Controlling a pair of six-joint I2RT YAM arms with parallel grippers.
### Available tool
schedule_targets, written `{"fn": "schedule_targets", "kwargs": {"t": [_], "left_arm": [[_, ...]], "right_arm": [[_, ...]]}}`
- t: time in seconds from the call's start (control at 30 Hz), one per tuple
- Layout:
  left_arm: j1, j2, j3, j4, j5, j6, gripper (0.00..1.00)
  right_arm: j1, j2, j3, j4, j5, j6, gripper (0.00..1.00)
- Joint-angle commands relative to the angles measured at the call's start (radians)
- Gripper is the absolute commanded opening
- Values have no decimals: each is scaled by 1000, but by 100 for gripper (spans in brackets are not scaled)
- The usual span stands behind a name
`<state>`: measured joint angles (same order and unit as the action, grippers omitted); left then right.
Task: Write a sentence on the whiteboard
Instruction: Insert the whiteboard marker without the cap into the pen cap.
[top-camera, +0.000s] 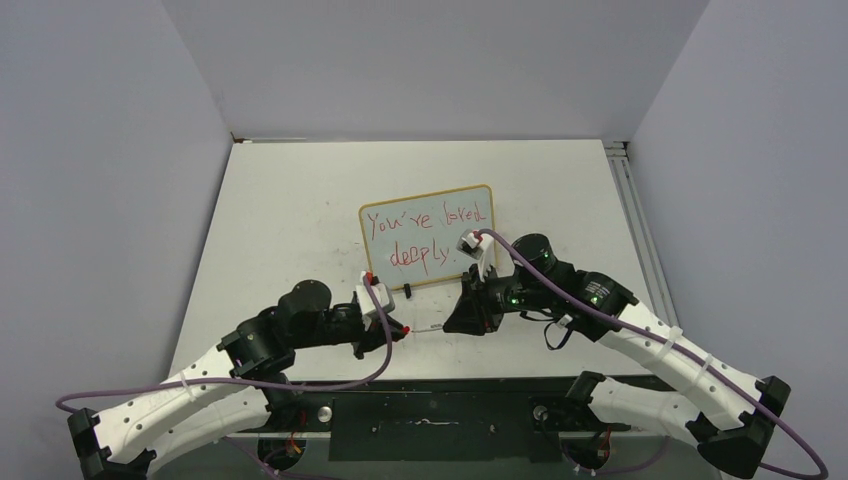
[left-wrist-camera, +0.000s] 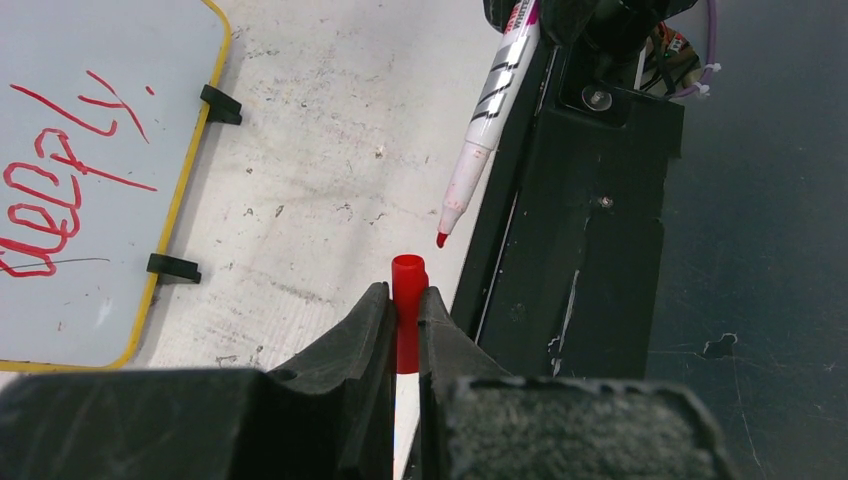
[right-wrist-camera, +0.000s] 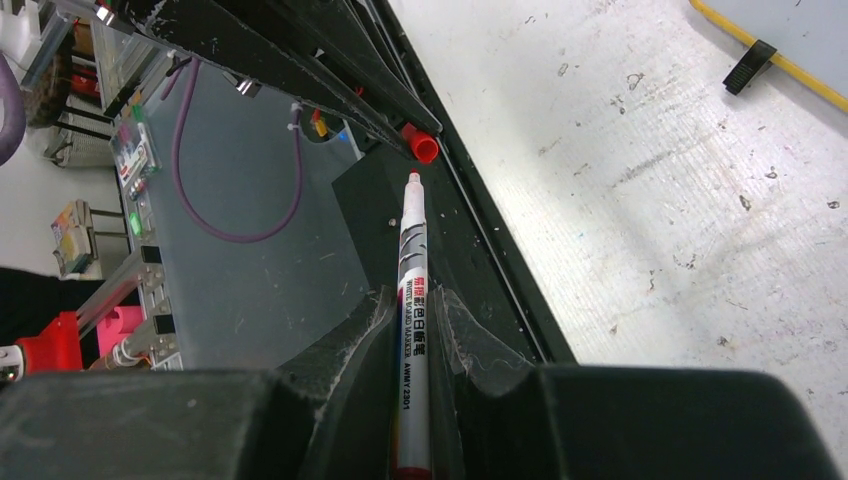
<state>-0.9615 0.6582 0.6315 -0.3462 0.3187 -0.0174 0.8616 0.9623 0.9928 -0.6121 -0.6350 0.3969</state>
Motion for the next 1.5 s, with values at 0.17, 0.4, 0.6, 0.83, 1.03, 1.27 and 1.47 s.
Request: {"fn": "schedule_targets", "kwargs": {"t": [0.17,0.4,0.6,0.83,1.03,1.27,1.47], "left_arm": [[-17,-2,5,47,17,13,0],[-22,-4,2,49,28,12,0],[-28,-5,1,48,30,12,0],[-28,-9,2,46,29,13,0],[-28,-10,4,45,24,13,0],[-28,-15,3,46,21,13,0],[-28,-22,1,47,22,13,0]], "right_arm": [[-8,3,46,27,3,-16,5],[-8,15,42,34,7,-20,5],[-8,21,41,46,-8,-21,5],[-8,27,25,71,-24,-17,5],[-8,24,19,64,-36,-19,5],[-8,25,6,58,-42,-22,5],[-8,24,-2,56,-43,-23,5]]}}
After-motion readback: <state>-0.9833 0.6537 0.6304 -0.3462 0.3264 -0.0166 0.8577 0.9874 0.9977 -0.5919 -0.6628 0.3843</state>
